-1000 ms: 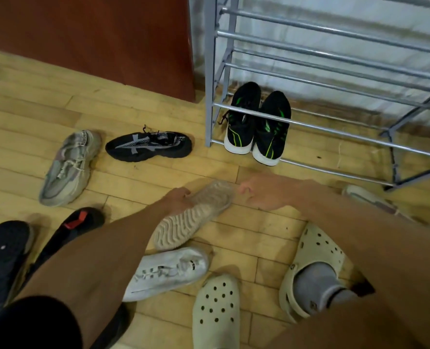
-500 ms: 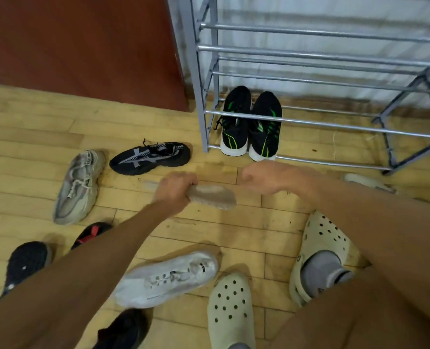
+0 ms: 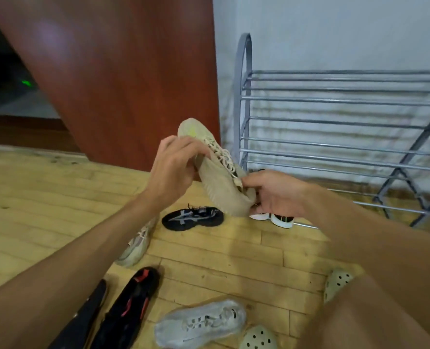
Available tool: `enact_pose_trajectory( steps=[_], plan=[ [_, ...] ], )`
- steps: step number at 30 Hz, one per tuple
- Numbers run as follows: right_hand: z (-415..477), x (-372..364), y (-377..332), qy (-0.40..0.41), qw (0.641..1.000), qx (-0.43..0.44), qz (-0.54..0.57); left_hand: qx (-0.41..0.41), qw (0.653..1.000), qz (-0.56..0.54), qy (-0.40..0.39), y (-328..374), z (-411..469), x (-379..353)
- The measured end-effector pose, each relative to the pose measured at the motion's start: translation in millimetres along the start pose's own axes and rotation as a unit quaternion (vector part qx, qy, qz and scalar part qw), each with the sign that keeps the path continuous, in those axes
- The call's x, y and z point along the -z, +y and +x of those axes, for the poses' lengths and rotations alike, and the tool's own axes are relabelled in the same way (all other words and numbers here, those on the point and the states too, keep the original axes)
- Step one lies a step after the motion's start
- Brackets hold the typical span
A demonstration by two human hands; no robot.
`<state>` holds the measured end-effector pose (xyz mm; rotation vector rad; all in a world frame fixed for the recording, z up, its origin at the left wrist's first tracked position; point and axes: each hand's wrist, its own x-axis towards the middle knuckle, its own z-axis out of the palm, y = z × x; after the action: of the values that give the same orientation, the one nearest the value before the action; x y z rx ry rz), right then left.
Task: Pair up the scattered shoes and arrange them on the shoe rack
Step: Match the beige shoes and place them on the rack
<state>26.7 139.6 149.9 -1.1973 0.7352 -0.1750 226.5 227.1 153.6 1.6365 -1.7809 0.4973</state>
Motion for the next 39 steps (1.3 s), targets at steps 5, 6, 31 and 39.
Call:
enact_pose_trajectory(
  steps=[5, 6, 31, 39],
  plan=[
    [-37, -25, -14, 0.002, 0.997, 0.059, 0.043, 0.246, 0.966, -0.077, 0.002, 35, 0, 54],
    [-39, -26, -16, 0.018, 0.997, 0.071, 0.037, 0.362, 0.917, -0.170, -0.009, 47, 1, 62],
    [-313, 214, 51, 0.408, 0.867, 0.047, -0.281, 0.340, 0.713, -0.511, -0.339, 337, 59, -55],
    [-418, 267, 156, 0.477, 0.846, -0.081, -0.223, 0.336, 0.640, -0.512, -0.464, 430, 19, -115]
  ],
)
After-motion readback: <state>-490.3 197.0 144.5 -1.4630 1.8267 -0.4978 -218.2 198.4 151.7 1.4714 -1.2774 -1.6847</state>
